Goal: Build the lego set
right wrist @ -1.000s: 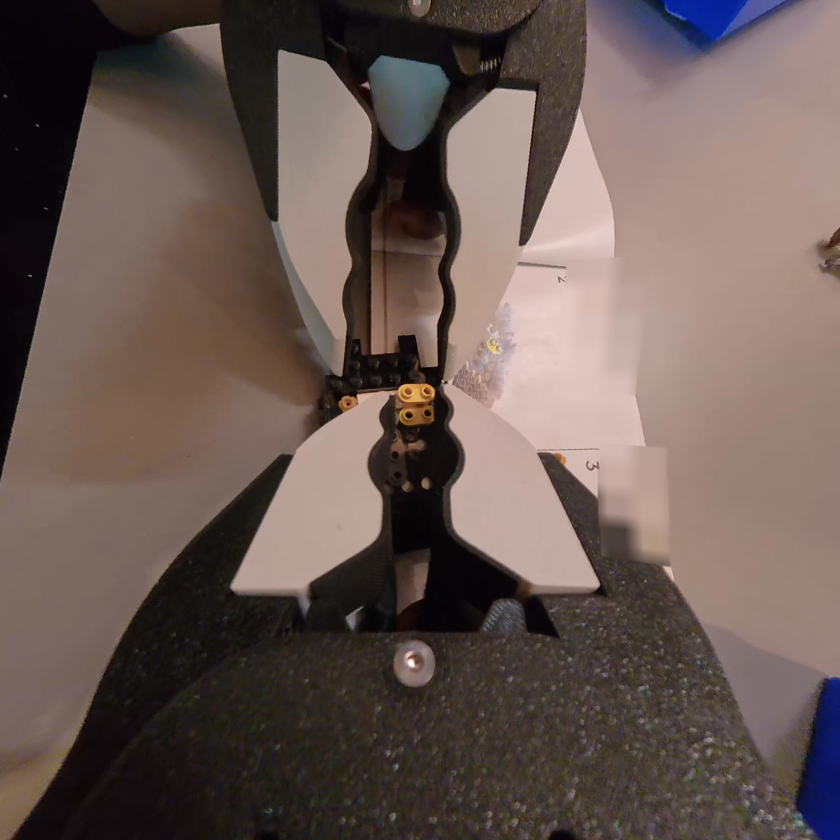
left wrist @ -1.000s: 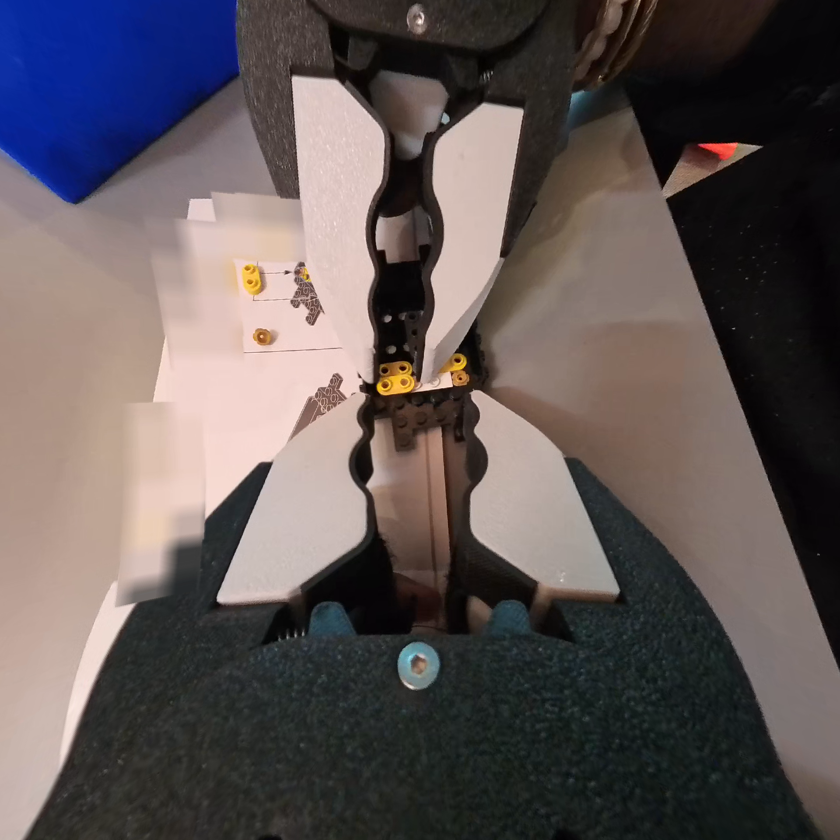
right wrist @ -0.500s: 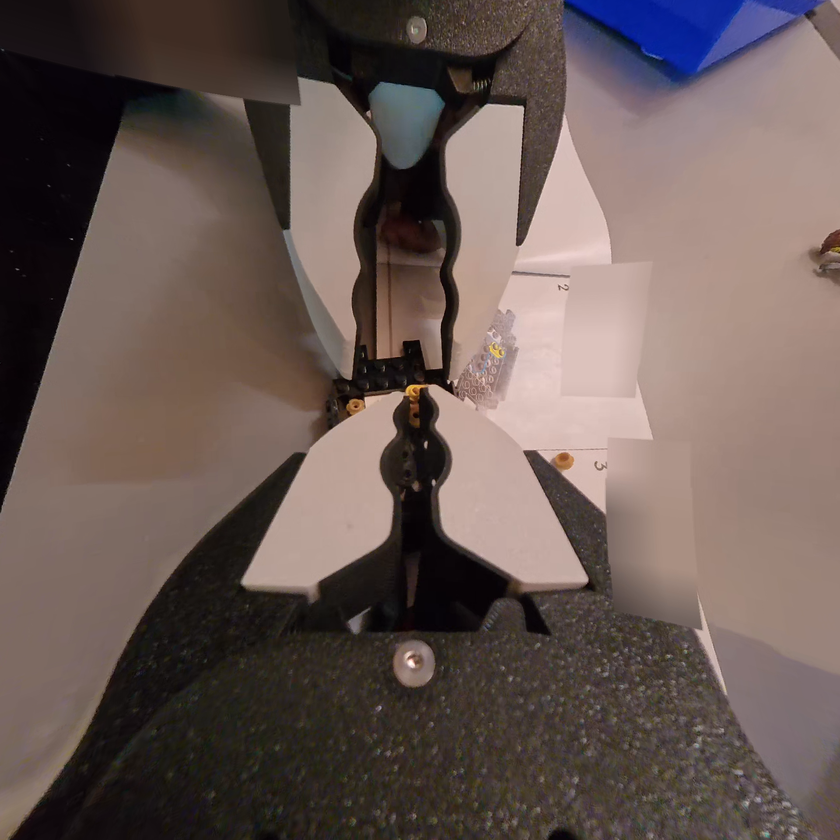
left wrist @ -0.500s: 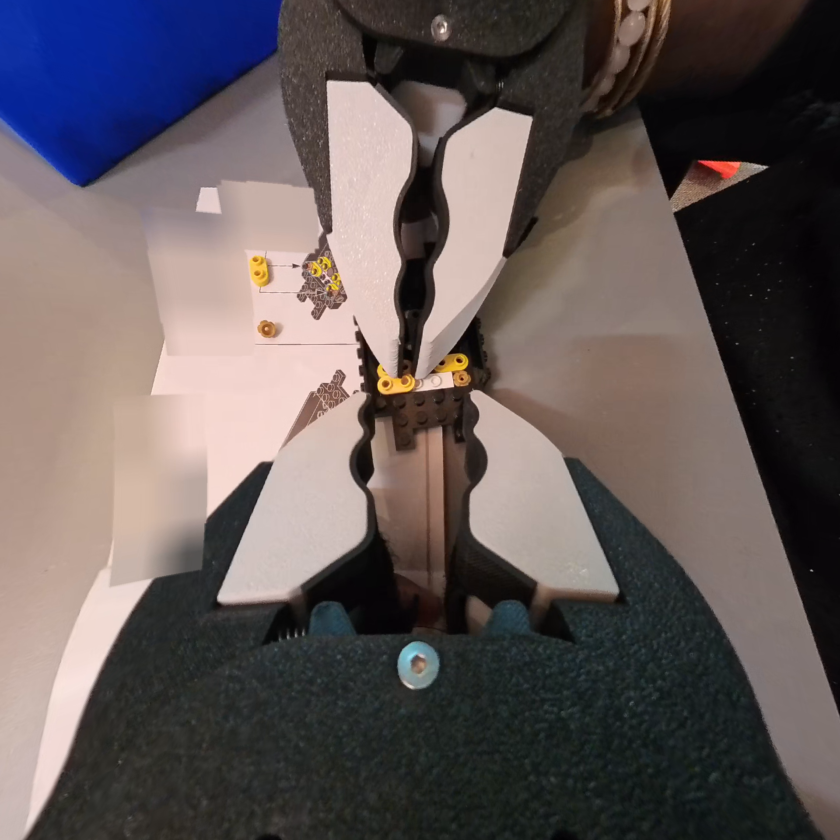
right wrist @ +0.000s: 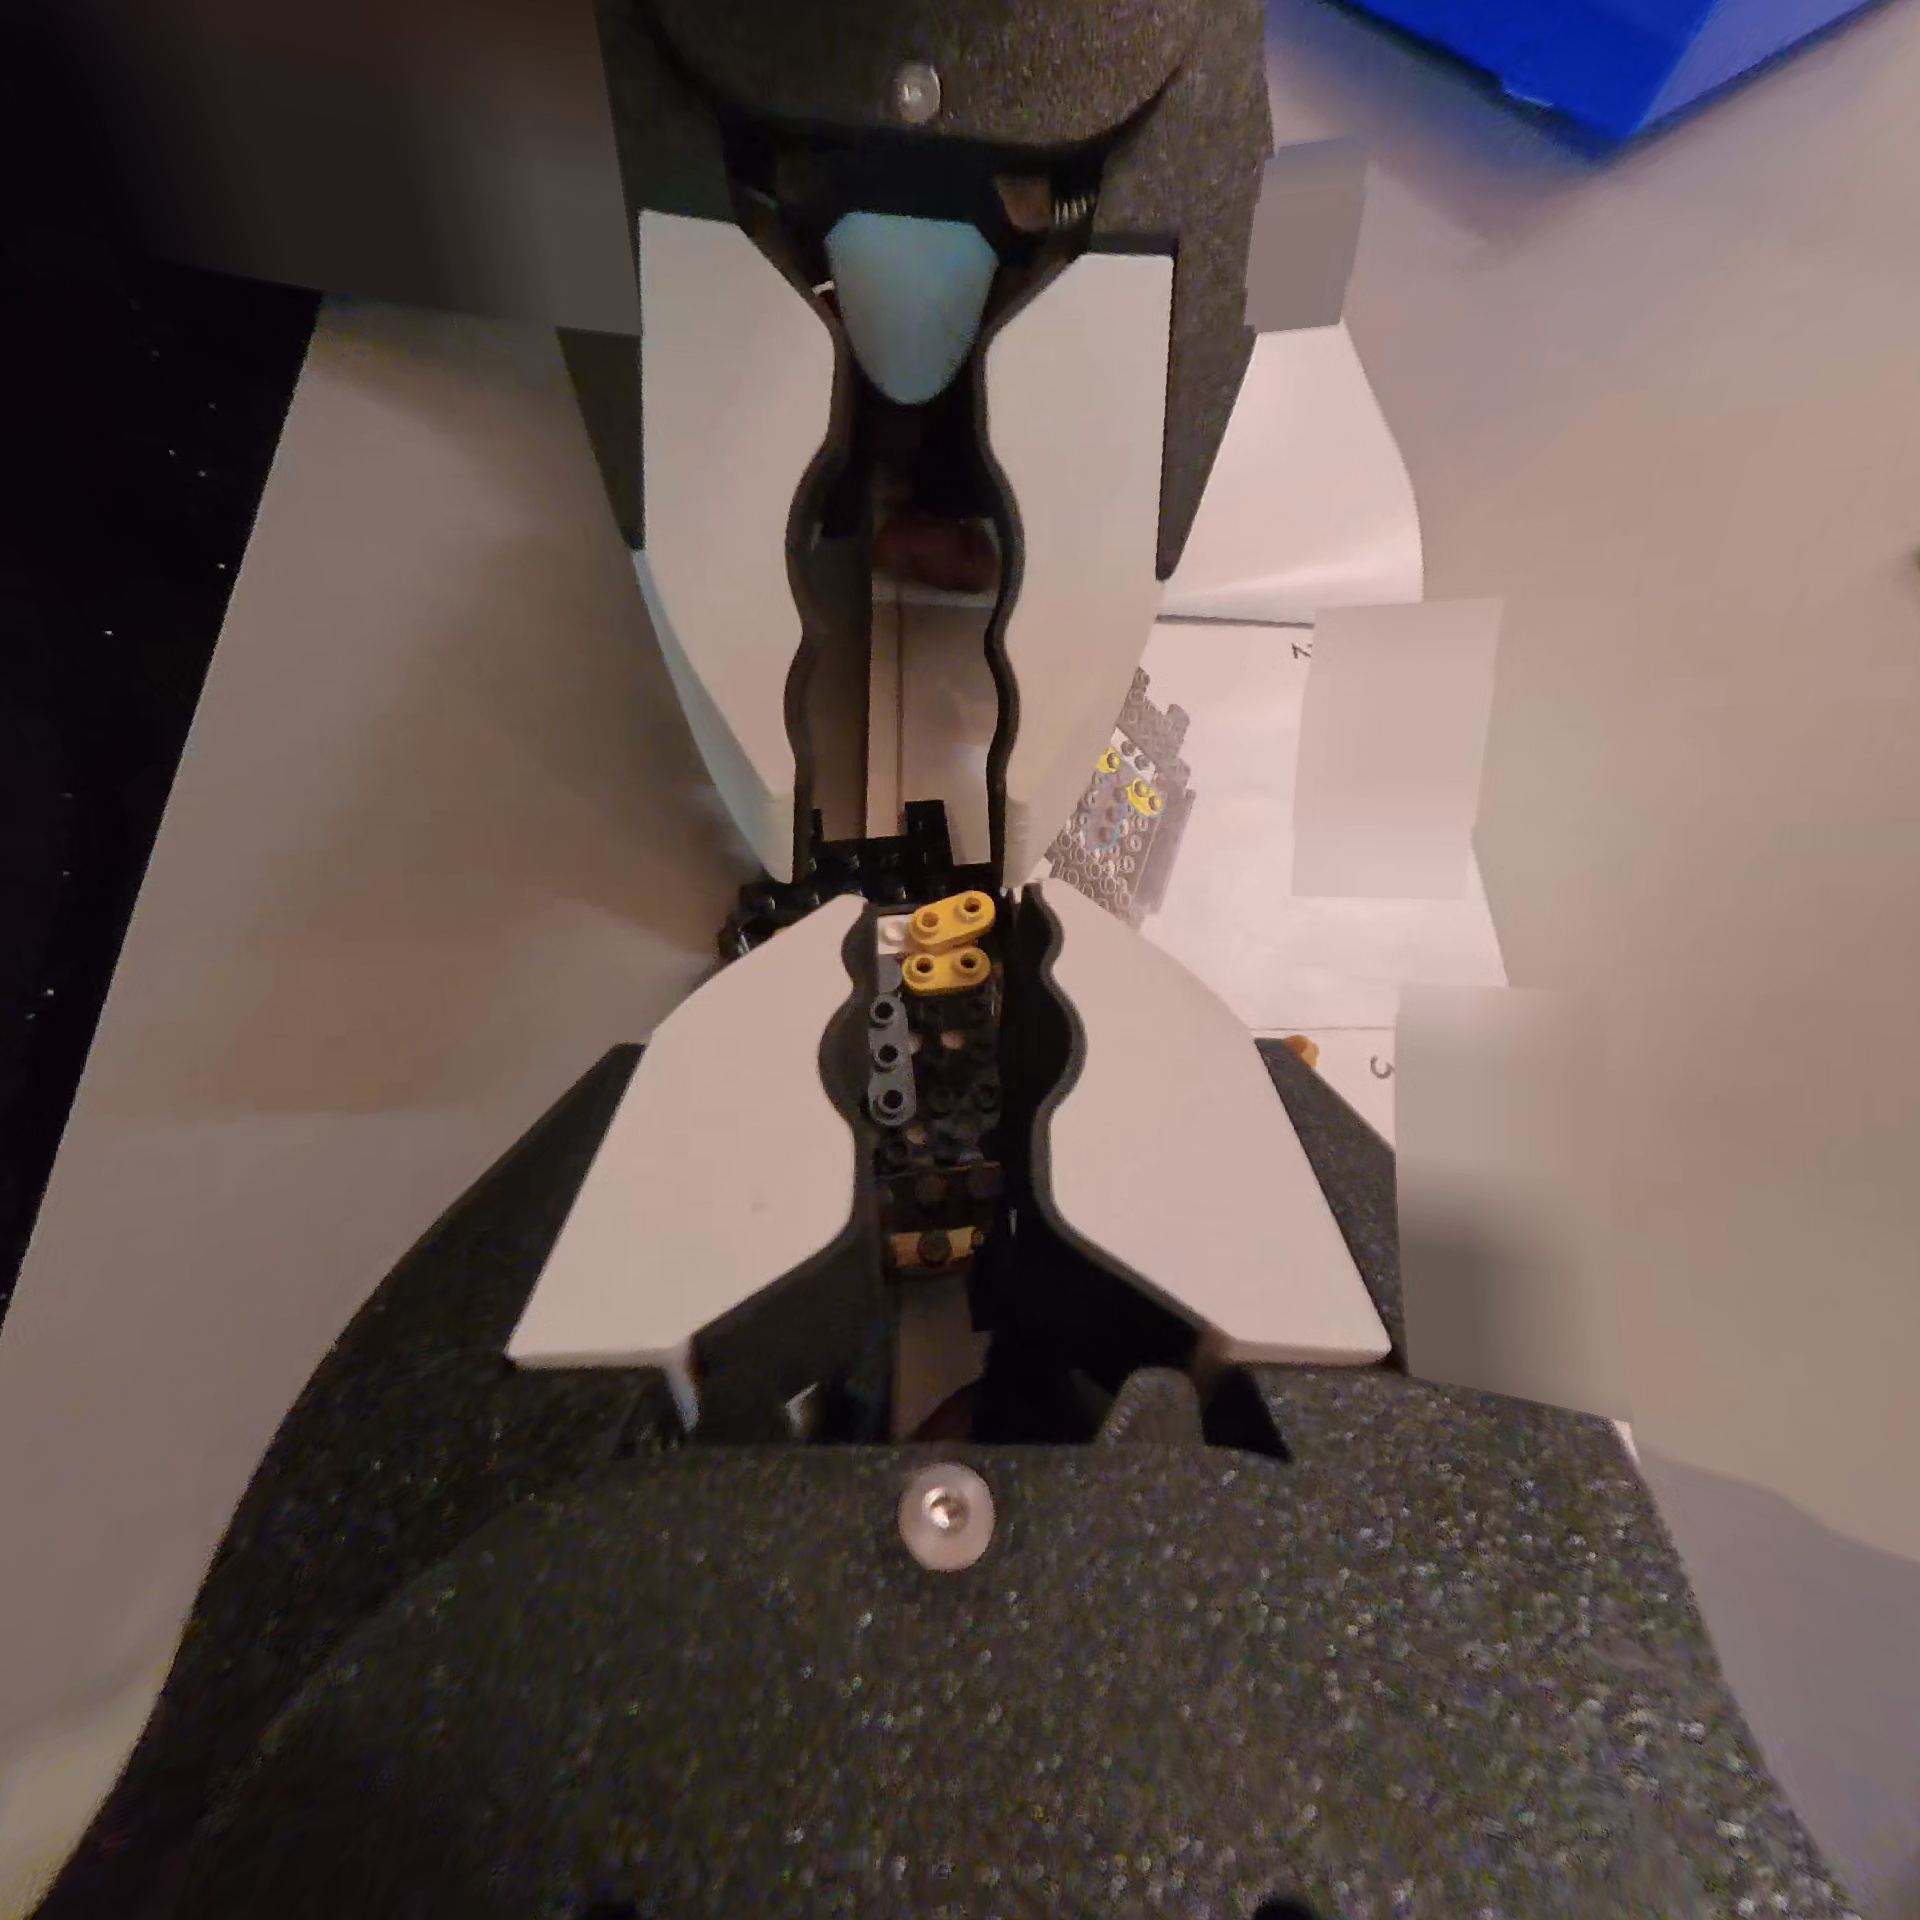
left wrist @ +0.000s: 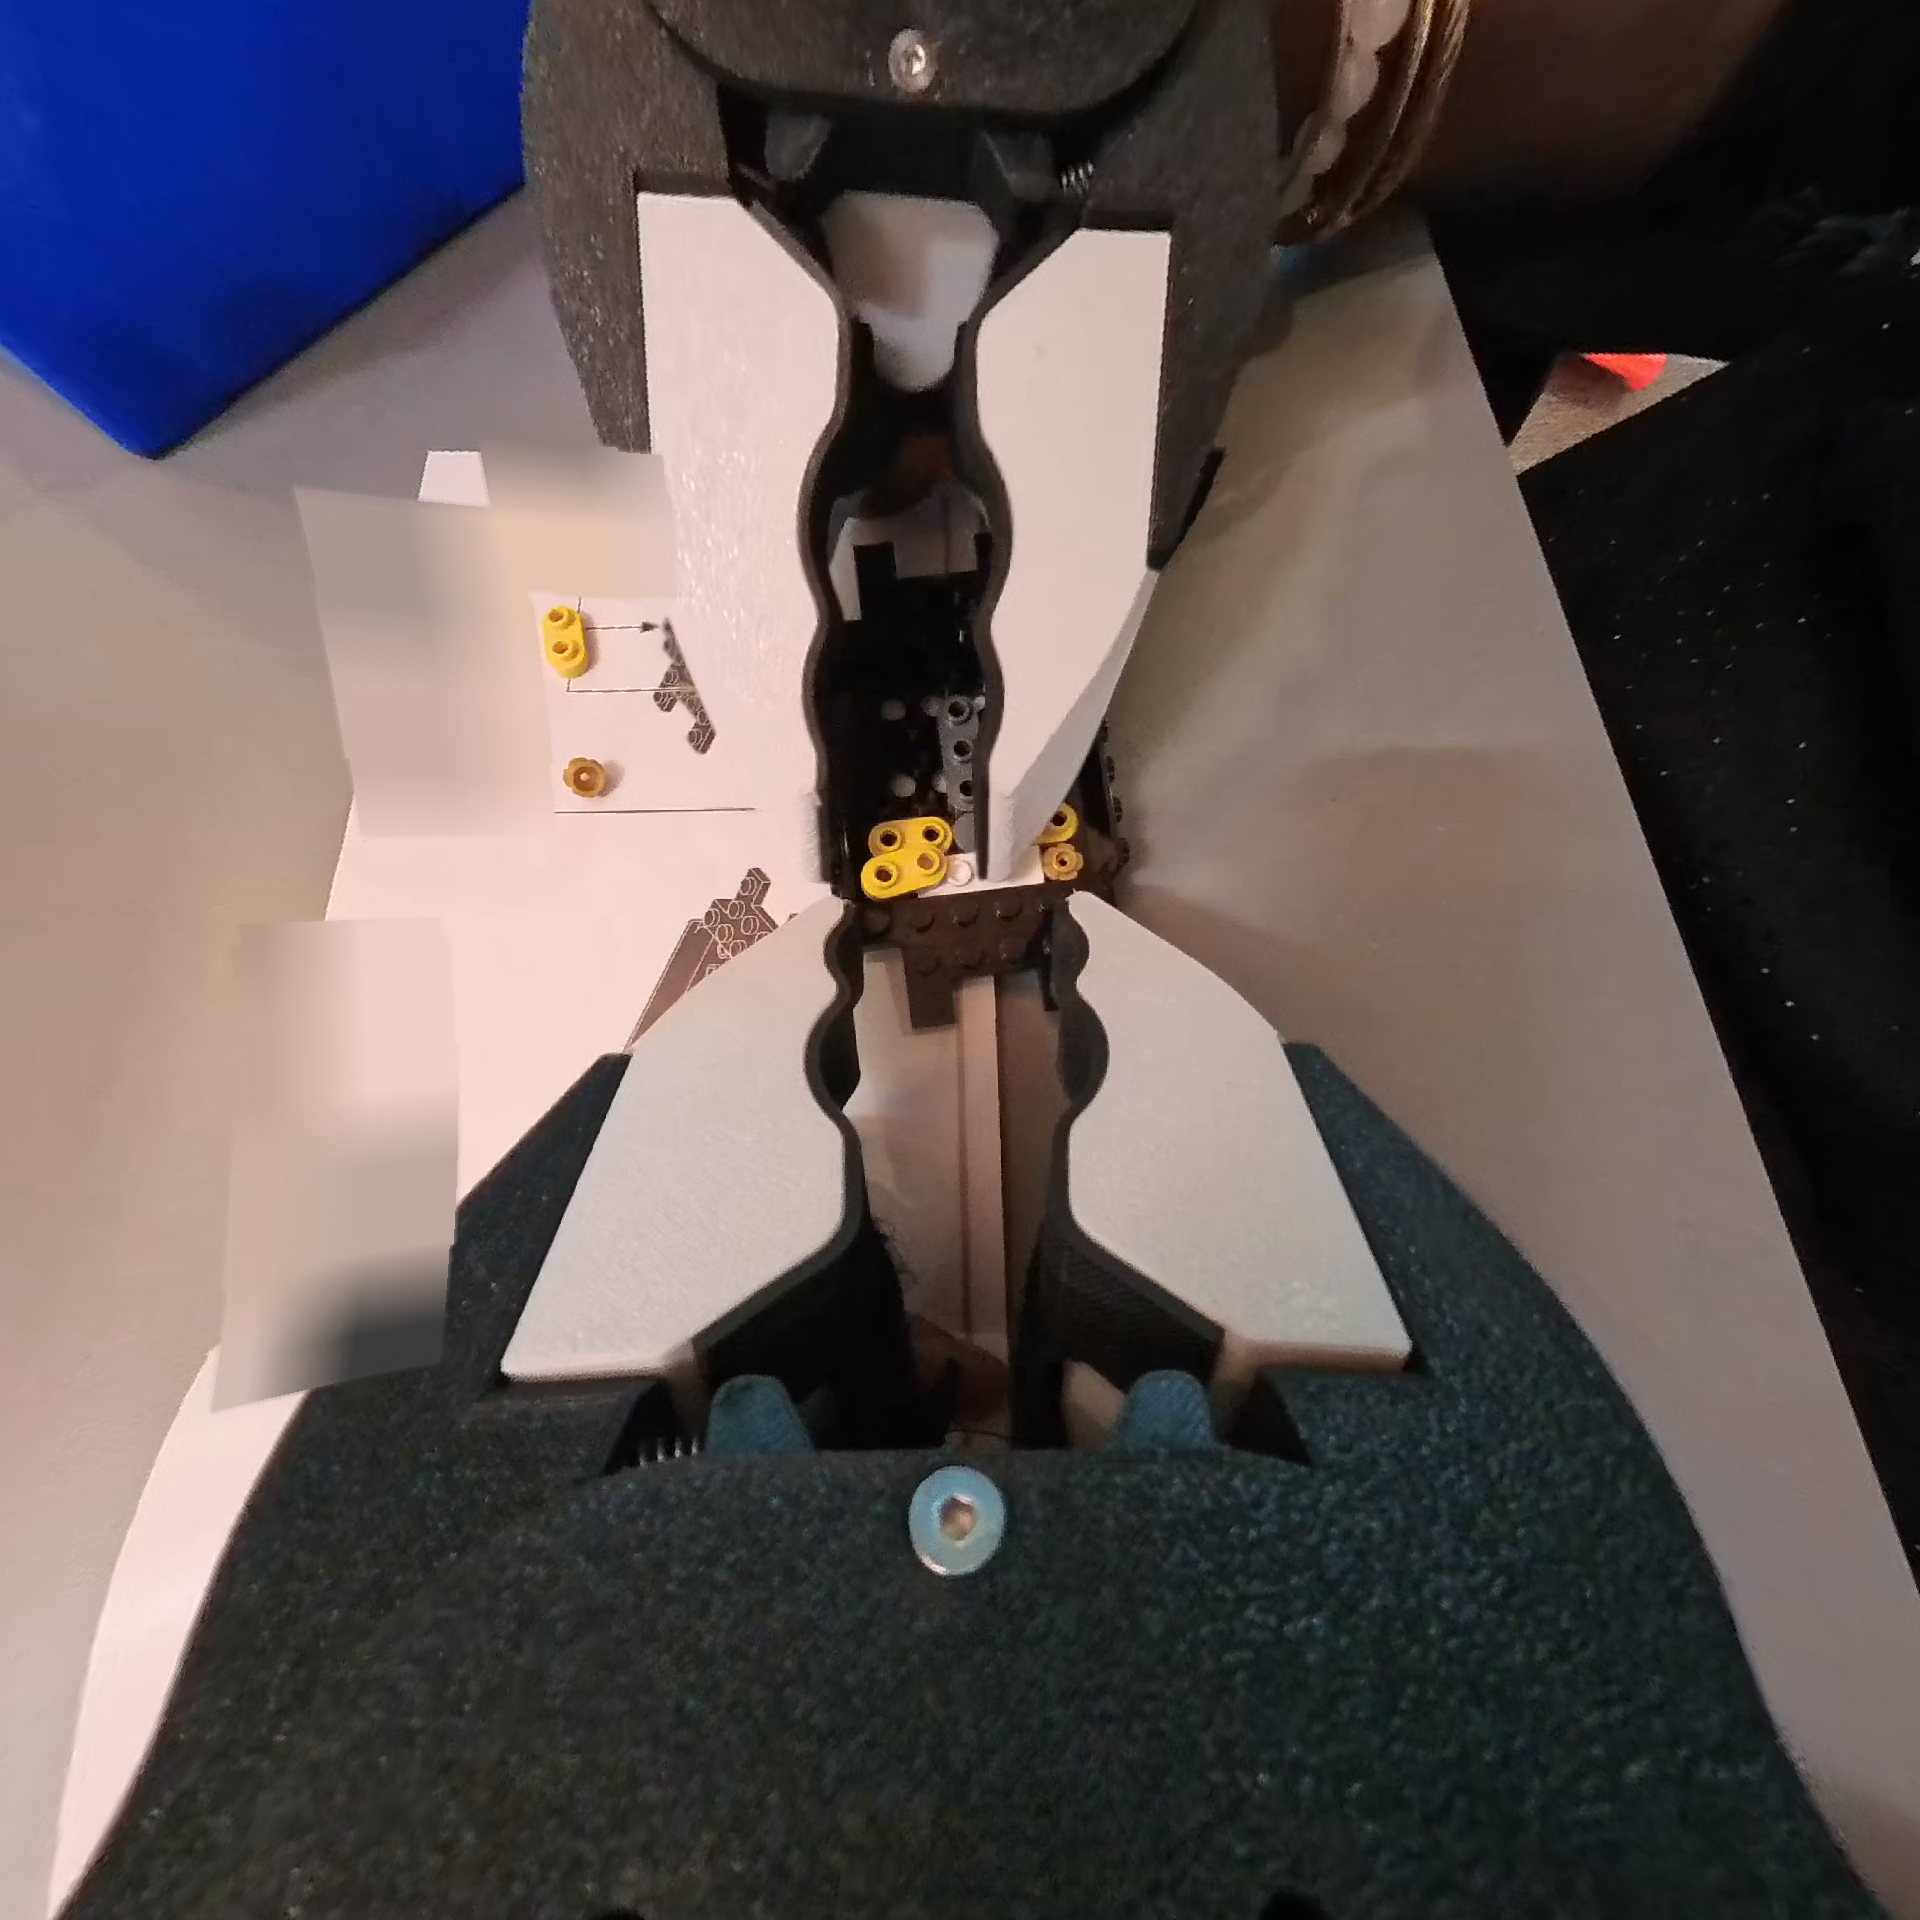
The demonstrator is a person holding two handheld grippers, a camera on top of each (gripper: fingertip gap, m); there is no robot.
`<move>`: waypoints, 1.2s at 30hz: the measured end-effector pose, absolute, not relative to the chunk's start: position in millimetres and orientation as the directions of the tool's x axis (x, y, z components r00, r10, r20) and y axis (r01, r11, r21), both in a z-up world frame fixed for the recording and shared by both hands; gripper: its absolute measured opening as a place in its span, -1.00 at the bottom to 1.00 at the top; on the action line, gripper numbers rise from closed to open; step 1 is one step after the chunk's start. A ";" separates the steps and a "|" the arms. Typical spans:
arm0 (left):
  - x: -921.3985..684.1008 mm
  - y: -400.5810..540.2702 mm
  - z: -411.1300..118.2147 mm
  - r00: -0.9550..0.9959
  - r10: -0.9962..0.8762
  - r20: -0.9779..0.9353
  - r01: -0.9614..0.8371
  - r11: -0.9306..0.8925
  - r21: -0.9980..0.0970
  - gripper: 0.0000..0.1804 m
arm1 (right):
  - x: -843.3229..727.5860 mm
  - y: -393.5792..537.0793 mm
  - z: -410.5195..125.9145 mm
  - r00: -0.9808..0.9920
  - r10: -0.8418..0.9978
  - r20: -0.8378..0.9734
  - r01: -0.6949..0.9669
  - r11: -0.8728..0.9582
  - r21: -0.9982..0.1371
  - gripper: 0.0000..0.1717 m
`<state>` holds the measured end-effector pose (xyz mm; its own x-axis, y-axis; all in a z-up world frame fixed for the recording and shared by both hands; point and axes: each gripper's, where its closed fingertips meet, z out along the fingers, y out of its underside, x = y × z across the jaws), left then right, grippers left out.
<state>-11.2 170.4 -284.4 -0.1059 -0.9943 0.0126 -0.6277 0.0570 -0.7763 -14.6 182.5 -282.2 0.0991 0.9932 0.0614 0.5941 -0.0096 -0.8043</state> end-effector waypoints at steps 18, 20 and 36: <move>-10.8 170.8 -284.3 -0.122 -0.992 -0.028 -0.628 0.100 -0.772 -0.61 | -10.0 185.2 -273.3 0.136 0.987 0.085 0.554 -0.005 -0.832 -0.87; -10.7 170.9 -284.4 -0.122 -0.992 -0.029 -0.628 0.100 -0.772 -0.61 | -8.1 183.7 -274.1 0.120 0.988 0.099 0.558 0.015 -0.829 -0.96; -9.9 171.6 -284.7 -0.110 -0.994 -0.009 -0.631 0.077 -0.772 -0.59 | -15.7 183.6 -280.8 0.127 0.991 -0.045 0.586 -0.111 -0.803 -0.99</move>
<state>-9.9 171.6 -284.7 -0.1097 -0.9939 -0.0094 -0.6308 0.0770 -0.7721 -15.7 183.6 -280.8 0.1270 0.9909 -0.0446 0.5859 -0.1112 -0.8027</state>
